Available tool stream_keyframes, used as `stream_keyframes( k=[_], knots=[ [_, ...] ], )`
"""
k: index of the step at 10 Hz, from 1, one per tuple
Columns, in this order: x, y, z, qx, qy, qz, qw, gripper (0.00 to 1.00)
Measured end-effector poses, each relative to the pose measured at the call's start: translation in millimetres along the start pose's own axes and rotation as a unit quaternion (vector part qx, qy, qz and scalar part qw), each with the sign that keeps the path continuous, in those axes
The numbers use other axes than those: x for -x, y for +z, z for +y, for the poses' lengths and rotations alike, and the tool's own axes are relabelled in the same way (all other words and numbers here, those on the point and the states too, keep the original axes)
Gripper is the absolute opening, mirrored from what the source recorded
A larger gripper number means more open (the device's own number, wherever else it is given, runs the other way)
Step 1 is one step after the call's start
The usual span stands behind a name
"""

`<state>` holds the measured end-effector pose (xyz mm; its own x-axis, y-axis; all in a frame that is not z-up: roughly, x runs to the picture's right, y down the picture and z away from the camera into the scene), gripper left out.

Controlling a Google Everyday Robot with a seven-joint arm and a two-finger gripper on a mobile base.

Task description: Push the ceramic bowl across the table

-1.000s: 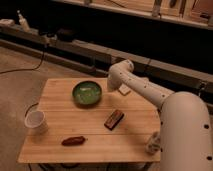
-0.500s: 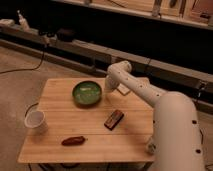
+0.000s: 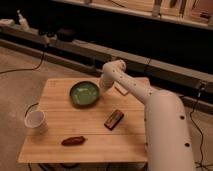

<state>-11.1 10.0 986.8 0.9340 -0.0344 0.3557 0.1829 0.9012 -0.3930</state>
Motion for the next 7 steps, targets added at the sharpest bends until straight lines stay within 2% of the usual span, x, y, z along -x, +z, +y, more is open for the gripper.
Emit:
stream_keyframes(
  k=[4,7],
  knots=[
    [6,18,-5,0.016,-0.012,-0.005,0.9998,0.0],
    [20,23,-15,0.016,-0.031,-0.015,0.9993,0.0]
  ],
)
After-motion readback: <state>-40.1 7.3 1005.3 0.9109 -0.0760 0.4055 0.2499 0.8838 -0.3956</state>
